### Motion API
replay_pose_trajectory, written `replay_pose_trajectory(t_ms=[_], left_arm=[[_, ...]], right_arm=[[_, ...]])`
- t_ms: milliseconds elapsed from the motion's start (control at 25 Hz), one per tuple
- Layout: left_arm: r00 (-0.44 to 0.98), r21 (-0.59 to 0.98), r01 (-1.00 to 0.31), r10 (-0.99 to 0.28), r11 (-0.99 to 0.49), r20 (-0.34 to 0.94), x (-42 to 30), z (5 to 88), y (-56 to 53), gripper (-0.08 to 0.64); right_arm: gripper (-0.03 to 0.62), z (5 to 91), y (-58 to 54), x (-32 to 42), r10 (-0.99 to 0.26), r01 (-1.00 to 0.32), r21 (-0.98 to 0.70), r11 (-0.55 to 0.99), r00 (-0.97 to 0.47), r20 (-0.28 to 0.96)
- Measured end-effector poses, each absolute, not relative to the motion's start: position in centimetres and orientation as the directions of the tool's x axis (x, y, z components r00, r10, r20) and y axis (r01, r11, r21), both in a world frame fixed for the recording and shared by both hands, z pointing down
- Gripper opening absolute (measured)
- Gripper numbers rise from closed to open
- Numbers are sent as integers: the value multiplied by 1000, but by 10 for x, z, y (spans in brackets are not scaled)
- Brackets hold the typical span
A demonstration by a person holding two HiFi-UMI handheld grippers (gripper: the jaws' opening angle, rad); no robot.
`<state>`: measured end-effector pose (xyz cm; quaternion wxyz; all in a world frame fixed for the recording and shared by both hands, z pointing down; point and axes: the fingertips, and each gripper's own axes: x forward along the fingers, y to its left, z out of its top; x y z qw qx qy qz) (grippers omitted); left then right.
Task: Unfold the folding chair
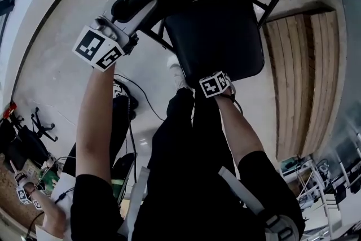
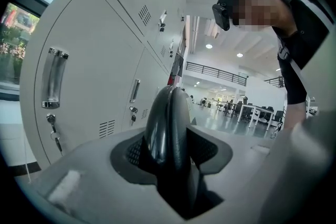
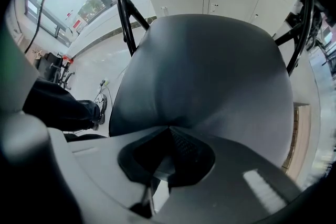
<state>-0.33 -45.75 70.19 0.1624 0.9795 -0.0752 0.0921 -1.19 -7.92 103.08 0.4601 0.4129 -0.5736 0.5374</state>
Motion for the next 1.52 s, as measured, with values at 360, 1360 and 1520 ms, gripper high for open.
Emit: replay_pose_trajectory(t_ms=[360, 1360, 1520], left_arm=[[883, 243, -453, -394, -858, 257, -64, 697, -457, 275], [626, 246, -771, -771, -587, 120, -152, 492, -256, -3], [568, 261, -804, -821, -535, 66, -146, 471, -194, -3]], right_arm=[[6, 950, -145, 12, -254, -975, -223, -23, -210, 944], [6, 510, -228, 36, -930, -966, -209, 154, -213, 301], [6, 483, -170, 58, -931, -953, -174, 246, -283, 230]])
